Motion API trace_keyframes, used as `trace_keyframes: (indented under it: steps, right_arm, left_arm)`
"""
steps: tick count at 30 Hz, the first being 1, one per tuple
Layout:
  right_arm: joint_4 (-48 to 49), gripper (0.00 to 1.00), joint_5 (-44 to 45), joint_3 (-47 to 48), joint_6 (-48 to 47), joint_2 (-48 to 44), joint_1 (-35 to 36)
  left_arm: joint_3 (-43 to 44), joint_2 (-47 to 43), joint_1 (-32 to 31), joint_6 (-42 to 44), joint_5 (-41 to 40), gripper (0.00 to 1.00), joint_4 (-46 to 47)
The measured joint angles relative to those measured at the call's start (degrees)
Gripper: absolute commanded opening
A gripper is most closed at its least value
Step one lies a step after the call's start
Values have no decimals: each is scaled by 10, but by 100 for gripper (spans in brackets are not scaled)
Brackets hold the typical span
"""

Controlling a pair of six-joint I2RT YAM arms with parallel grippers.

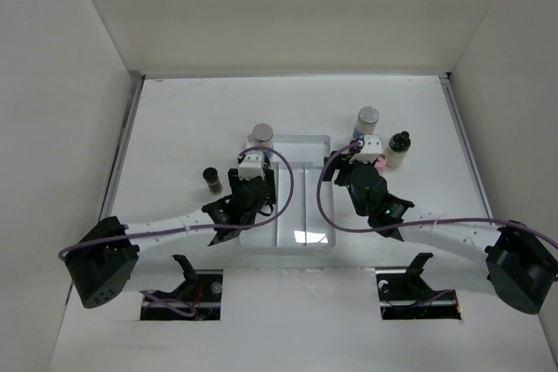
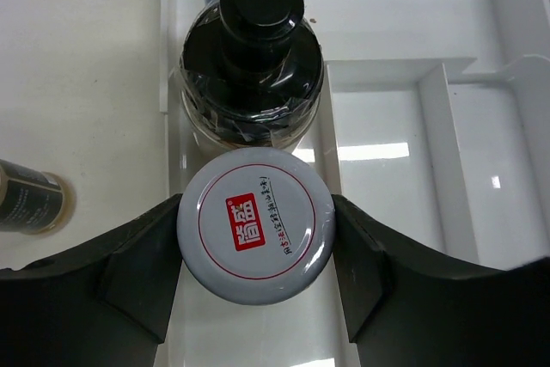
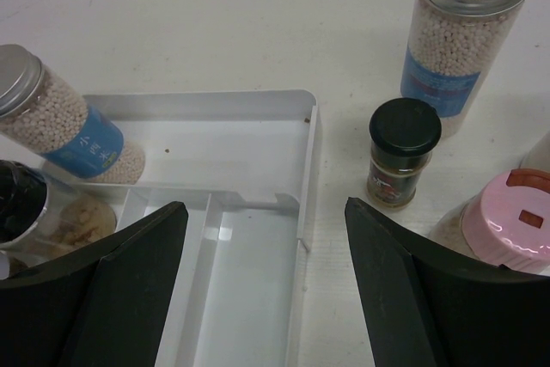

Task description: Organize the condiment bottles

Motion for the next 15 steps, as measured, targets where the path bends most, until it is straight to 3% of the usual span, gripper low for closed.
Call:
trace_keyframes:
  steps: [9, 15]
  right_arm:
    - [0, 81, 0, 0, 0, -4, 0]
    - [0, 81, 0, 0, 0, -4, 0]
  left_arm:
    - [-12, -18, -24, 0, -13, 75, 27]
    - [-13, -115, -67, -2, -40, 78, -9]
